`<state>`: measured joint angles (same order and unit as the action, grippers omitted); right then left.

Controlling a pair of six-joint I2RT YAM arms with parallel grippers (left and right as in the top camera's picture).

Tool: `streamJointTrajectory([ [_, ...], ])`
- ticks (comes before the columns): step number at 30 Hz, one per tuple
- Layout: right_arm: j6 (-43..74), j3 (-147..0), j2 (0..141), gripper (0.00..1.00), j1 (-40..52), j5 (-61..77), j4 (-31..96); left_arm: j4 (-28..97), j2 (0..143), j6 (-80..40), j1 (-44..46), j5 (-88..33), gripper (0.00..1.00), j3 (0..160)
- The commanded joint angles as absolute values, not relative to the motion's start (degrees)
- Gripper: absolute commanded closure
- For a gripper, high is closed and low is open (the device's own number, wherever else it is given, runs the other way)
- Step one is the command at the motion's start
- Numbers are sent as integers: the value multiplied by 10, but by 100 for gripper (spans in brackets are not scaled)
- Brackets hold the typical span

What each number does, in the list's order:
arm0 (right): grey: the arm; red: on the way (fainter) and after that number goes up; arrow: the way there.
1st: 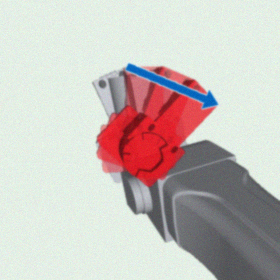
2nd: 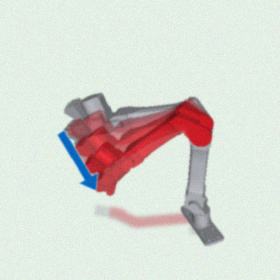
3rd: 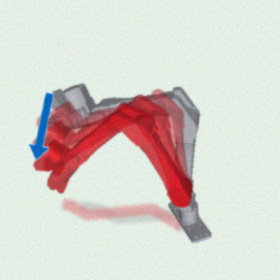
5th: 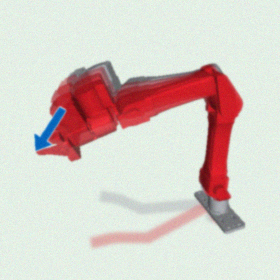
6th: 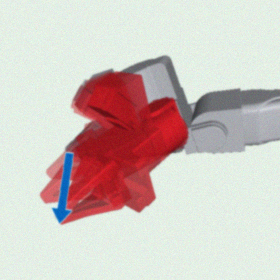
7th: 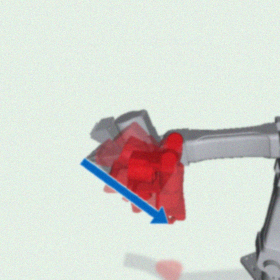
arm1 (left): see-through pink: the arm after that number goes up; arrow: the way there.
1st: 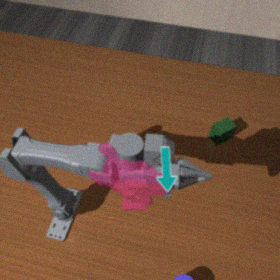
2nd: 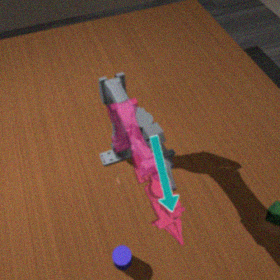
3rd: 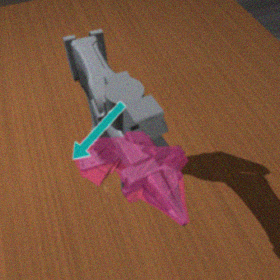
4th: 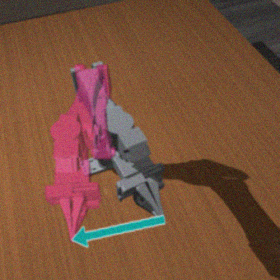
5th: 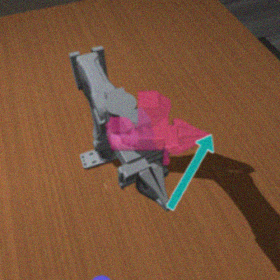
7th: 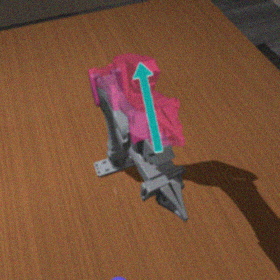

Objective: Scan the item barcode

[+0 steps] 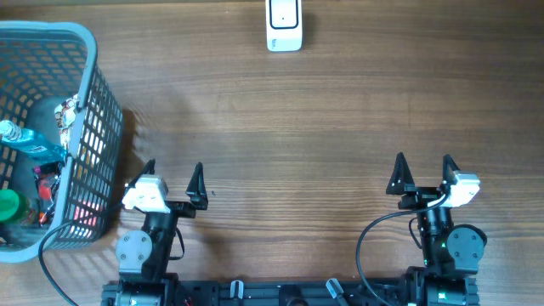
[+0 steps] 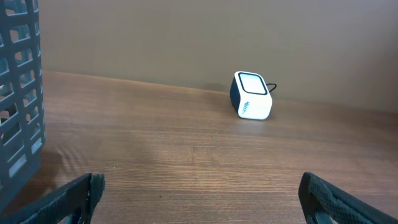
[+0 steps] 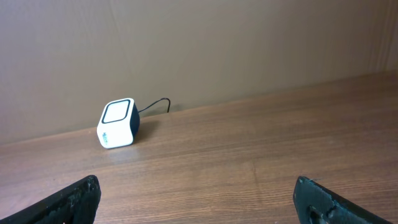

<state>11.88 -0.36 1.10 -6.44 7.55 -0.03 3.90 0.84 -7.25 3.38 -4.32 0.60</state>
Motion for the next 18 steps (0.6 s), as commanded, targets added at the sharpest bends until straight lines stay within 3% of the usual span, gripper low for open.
streamJointTrajectory([
  [1,116,-3,5,0,-62,84,-6,37,9,-85,36,-37,0,3],
  [10,116,-3,5,0,-62,84,-6,30,33,-95,36,-116,0,80],
  [18,116,-3,5,0,-62,84,-6,79,242,-129,36,-148,0,313],
])
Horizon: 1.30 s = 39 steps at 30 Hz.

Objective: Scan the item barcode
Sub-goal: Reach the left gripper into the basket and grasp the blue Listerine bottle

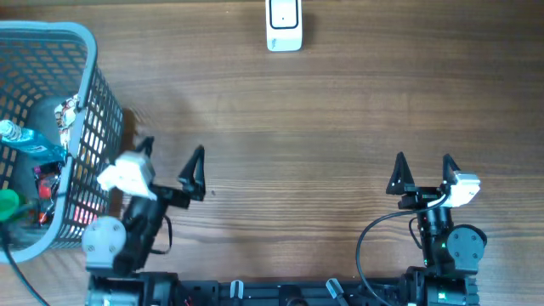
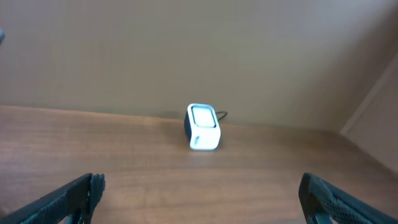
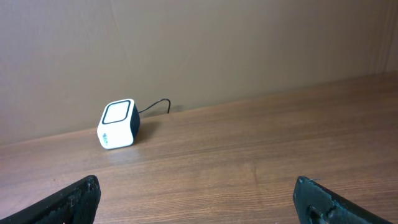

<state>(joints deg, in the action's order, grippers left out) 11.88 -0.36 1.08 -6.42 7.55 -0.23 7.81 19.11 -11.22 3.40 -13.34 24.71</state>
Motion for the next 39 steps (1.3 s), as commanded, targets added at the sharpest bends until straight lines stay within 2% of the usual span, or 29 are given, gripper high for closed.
streamJointTrajectory([
  [1,116,-3,5,0,-62,84,-6,68,258,-128,36,-147,0,337],
  [5,116,-3,5,0,-62,84,-6,-68,274,-193,36,-148,0,345],
  [8,116,-3,5,0,-62,84,-6,-4,313,-197,36,-148,0,420],
  [11,116,-3,5,0,-62,84,-6,109,417,-144,34,-149,0,587],
  [14,116,-3,5,0,-62,84,-6,257,550,-139,8,-95,0,805],
  [18,116,-3,5,0,-62,84,-6,521,740,-157,-87,-63,0,1123],
  [21,116,-3,5,0,-62,84,-6,639,813,-174,-151,-23,0,1245],
  [24,116,-3,5,0,-62,84,-6,672,829,-171,-203,-22,0,1257],
  [27,116,-3,5,0,-62,84,-6,708,831,-167,-213,-15,0,1255],
  [29,116,-3,5,0,-62,84,-6,709,840,-175,-214,51,0,1255],
  [31,116,-3,5,0,-62,84,-6,728,868,-232,-234,102,0,1255],
  [36,116,-3,5,0,-62,84,-6,822,994,-333,-322,100,0,1255],
  [39,116,-3,5,0,-62,84,-6,837,1041,-339,-348,100,0,1255],
])
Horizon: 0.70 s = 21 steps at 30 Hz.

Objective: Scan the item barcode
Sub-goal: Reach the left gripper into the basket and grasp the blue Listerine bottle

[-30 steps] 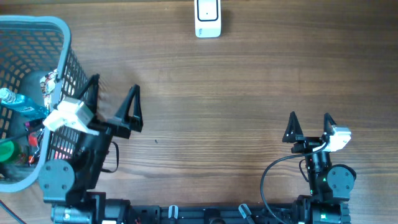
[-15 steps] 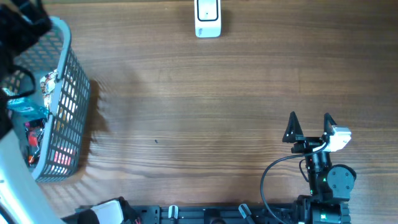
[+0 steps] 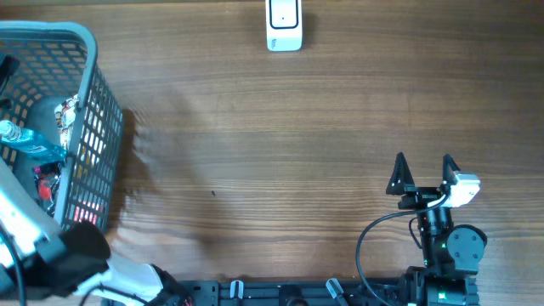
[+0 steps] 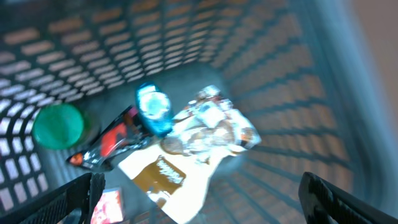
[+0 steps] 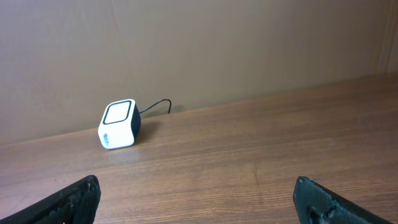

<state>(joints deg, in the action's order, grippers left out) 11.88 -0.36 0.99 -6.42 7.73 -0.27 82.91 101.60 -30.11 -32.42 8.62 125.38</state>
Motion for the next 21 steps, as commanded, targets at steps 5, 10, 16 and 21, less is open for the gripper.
streamJointTrajectory([
  [5,116,-3,5,0,-62,84,-6,839,1094,-383,-359,131,0,1254],
  [10,116,-3,5,0,-62,84,-6,806,1114,-412,-359,157,0,1184],
  [16,116,-3,5,0,-62,84,-6,695,1114,-412,-359,157,0,1059],
  [21,116,-3,5,0,-62,84,-6,642,1115,-412,-359,160,0,1023],
])
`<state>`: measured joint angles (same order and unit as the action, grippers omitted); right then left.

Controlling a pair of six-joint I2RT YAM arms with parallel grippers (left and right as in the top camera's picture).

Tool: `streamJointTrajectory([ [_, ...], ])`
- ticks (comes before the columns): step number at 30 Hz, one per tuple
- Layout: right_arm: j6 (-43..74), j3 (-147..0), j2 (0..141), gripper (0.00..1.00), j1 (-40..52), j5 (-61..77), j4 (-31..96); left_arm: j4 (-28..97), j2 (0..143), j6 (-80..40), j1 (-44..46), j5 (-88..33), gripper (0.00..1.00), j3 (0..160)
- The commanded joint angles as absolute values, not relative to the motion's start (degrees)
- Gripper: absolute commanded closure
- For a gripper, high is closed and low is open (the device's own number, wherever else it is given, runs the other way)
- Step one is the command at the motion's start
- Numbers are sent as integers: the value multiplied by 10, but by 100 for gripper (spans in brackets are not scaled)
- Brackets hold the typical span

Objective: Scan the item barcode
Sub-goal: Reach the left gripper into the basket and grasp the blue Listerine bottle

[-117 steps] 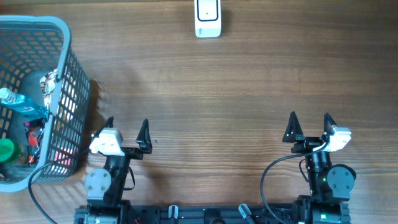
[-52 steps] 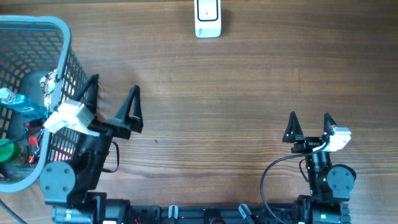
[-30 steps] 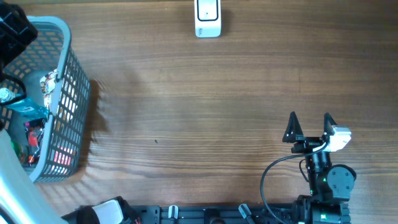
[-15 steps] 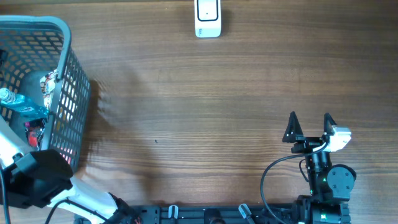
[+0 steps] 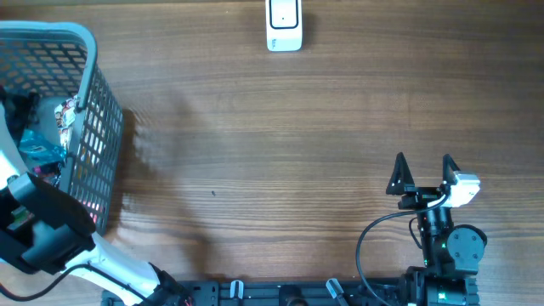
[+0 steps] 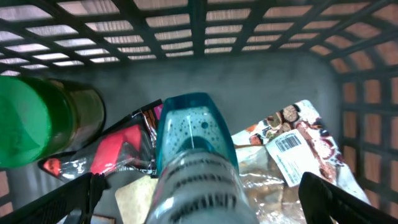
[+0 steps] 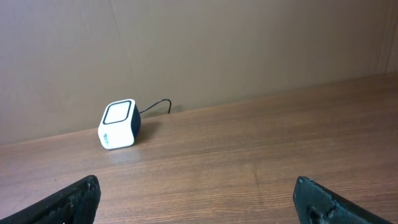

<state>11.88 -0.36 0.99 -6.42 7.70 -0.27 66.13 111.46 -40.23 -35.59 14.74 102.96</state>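
Observation:
A clear bottle with a blue cap (image 6: 196, 149) lies in the grey mesh basket (image 5: 87, 59) at the table's left edge. My left gripper (image 6: 199, 202) is down inside the basket, open, its fingers standing wide on either side of the bottle and apart from it. The white scanner (image 5: 284, 25) stands at the far middle of the table, also visible from the right wrist as the scanner (image 7: 118, 124). My right gripper (image 5: 422, 174) rests open near the front right with nothing in it.
Around the bottle in the basket lie a green-capped bottle (image 6: 37, 124), a red packet (image 6: 118, 149) and a snack packet with a barcode label (image 6: 292, 149). The basket's walls (image 6: 199, 25) close in on all sides. The scanner's cable (image 7: 155, 104) runs back to the wall.
My left gripper has come lower into the basket; the blue-capped bottle that was well below it now fills the space between its open fingers. The right arm has not moved.
Both grippers rested open at the table's front. Then the left arm had risen and swung left, still facing the scanner. Then it looked down into the basket from above. Now it is low in the basket, open round the blue-capped bottle.

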Motion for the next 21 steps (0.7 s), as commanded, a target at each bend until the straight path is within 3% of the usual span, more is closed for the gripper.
streamJointTrajectory([
  [1,116,-3,5,0,-62,84,-6,633,1115,-412,-359,162,0,1023],
  [6,116,-3,5,0,-62,84,-6,610,1129,-412,-359,167,17,1023],
  [11,116,-3,5,0,-62,84,-6,613,1166,-412,-359,171,16,1022],
  [14,116,-3,5,0,-62,84,-6,613,1174,-412,-359,171,37,1022],
  [21,116,-3,5,0,-62,84,-6,628,1173,-412,-359,170,27,1022],
])
